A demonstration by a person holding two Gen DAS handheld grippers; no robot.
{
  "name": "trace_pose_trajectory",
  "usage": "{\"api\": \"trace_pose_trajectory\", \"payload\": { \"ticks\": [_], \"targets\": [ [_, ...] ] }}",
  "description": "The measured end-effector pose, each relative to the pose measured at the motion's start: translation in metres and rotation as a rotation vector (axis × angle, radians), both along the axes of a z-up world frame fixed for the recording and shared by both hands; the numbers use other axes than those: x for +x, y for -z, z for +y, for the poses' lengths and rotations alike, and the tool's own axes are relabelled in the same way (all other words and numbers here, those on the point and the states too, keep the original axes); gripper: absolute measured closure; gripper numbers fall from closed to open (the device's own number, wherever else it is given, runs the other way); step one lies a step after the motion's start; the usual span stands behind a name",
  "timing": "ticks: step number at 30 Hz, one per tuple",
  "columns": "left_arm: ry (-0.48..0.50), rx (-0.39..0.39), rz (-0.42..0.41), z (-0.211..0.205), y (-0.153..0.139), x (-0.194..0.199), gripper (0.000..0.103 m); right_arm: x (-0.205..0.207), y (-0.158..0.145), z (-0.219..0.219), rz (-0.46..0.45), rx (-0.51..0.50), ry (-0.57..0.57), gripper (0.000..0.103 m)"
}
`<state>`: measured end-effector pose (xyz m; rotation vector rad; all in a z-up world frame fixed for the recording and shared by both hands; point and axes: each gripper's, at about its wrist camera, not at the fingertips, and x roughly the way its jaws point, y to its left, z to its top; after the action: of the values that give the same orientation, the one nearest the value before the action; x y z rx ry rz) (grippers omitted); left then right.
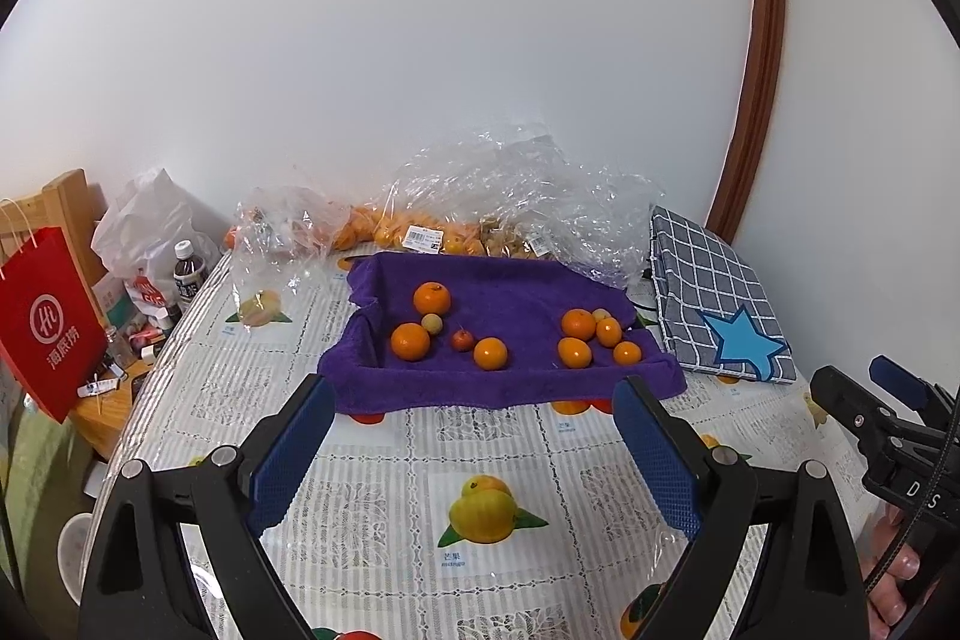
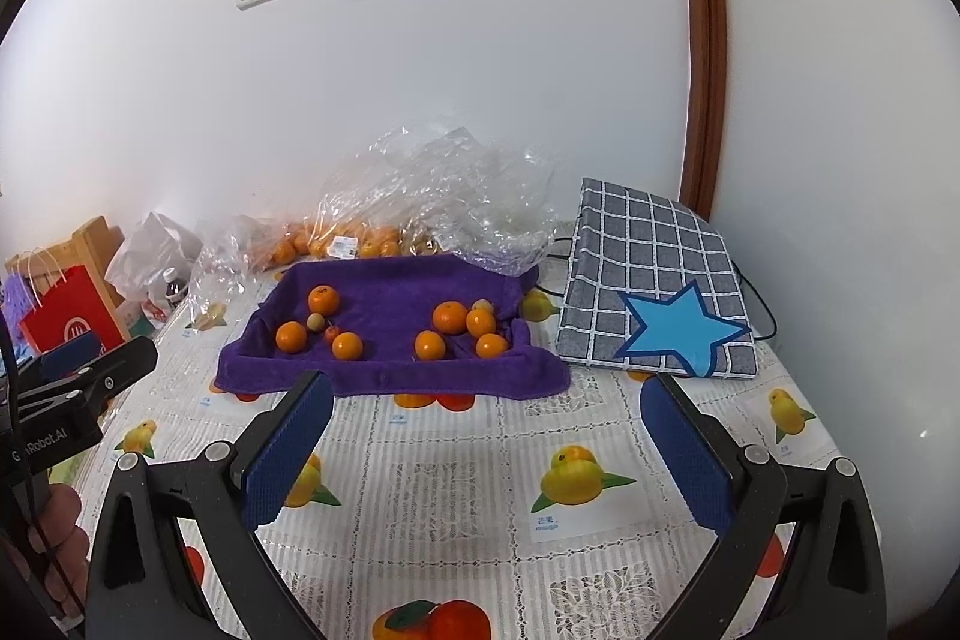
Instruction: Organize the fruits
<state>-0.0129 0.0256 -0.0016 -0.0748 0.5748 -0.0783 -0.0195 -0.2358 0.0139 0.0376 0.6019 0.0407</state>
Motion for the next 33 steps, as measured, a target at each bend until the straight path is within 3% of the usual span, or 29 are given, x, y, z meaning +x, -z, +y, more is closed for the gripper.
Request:
{"api": "trace_pose_trajectory", "payload": {
  "ticks": [33],
  "targets": [
    [0.0, -0.012, -0.001, 0.0005, 0.0013, -0.0006, 0.009, -0.0035, -0.0033, -0.0004, -0.011, -0.007, 0.006, 0.002]
  ]
}}
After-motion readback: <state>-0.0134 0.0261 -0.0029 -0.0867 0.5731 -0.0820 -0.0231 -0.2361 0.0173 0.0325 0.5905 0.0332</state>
